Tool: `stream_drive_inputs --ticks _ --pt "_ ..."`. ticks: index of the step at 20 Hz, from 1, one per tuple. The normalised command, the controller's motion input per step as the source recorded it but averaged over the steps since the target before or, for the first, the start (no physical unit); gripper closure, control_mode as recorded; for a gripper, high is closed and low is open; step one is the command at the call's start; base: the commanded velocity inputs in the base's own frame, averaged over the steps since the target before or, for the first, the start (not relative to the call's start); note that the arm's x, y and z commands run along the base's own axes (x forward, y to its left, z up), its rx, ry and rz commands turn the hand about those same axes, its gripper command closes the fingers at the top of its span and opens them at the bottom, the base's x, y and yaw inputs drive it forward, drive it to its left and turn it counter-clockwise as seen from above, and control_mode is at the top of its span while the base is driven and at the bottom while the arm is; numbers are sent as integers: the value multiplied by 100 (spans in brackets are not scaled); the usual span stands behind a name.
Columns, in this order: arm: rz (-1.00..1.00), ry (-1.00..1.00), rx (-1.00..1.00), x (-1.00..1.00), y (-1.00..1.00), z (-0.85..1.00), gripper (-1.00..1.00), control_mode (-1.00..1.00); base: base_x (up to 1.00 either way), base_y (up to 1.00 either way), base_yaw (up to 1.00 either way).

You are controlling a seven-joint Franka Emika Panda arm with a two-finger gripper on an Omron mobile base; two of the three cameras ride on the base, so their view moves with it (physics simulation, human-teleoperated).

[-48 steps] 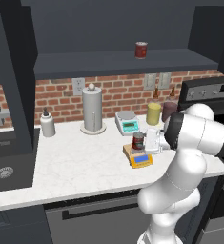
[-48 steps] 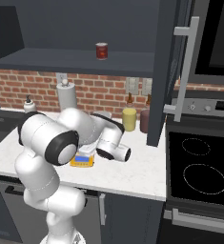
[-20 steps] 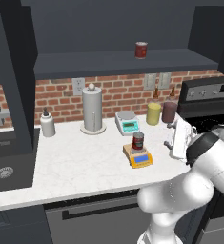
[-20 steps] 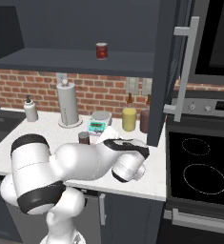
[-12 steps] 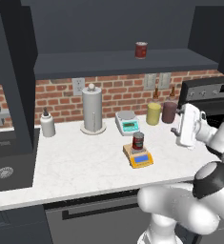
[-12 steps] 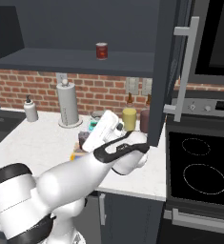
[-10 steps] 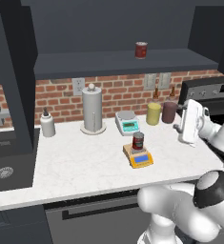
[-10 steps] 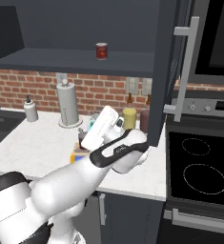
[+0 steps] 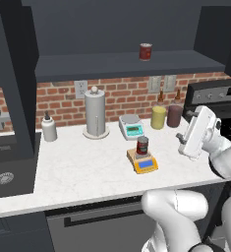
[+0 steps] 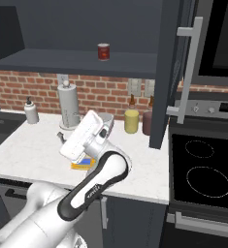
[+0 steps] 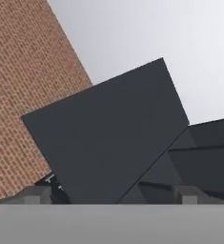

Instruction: Pick the canned food and place it on the digital scale for weighing, and close the cabinet.

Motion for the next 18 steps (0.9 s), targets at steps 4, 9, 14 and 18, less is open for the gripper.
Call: stream_drive_inputs --ticks 4,9,14,18 --pt "-35 -12 15 -63 82 37 -100 -100 0 0 0" --pt "-44 -3 26 -29 2 42 -100 -100 0 0 0" --pt "-35 -2 16 -1 -60 18 -100 -100 0 0 0" --pt "-36 -2 16 0 -71 20 -100 -100 0 0 0"
